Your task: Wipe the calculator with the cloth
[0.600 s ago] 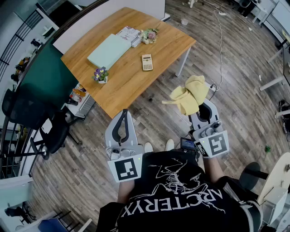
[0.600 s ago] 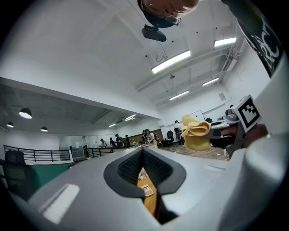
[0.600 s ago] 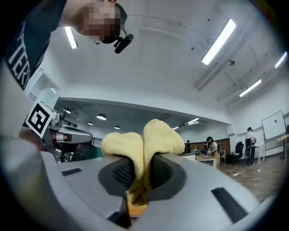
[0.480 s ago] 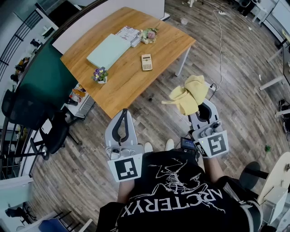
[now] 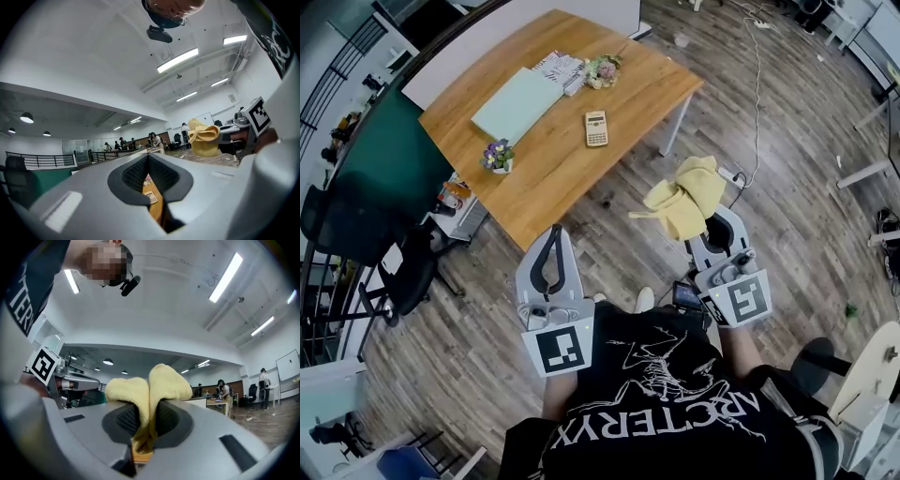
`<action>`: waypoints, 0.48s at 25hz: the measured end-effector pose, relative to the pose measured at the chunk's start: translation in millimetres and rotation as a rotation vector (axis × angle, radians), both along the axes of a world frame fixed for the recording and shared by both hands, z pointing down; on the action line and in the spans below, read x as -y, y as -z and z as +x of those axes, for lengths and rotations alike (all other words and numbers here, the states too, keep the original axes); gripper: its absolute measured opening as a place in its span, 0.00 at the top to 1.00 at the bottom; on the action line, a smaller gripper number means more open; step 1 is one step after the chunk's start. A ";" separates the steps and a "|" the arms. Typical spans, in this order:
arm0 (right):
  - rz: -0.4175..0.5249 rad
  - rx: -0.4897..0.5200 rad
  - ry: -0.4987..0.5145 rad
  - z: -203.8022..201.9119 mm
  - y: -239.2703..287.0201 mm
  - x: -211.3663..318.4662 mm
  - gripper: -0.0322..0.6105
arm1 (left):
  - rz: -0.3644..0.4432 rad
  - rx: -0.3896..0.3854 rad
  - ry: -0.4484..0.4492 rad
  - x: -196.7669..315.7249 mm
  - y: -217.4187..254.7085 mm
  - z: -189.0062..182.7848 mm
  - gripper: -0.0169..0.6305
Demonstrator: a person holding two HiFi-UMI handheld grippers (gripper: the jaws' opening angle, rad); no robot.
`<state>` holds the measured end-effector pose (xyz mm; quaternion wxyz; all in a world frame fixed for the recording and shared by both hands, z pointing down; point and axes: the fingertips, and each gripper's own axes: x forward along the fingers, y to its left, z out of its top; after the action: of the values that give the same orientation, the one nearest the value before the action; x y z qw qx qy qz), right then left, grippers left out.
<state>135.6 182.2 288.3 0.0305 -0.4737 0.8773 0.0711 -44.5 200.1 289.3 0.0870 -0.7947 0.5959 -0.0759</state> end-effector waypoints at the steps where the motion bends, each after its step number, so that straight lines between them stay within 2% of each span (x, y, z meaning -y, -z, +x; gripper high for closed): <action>1: -0.003 -0.002 0.004 3.8 -2.0 2.1 0.87 | -0.003 -0.004 0.004 1.4 -2.3 3.6 0.96; 7: -0.064 0.007 0.002 21.3 -21.5 30.7 0.87 | -0.033 -0.005 0.018 25.4 -16.3 13.8 0.96; 12: -0.071 -0.004 -0.013 13.6 -26.9 90.5 0.87 | -0.031 -0.014 0.019 82.6 -23.8 1.9 0.96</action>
<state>149.2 91.7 315.3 0.0114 -0.4799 0.8762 0.0413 -42.6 117.4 313.1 0.0698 -0.7909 0.6027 -0.0801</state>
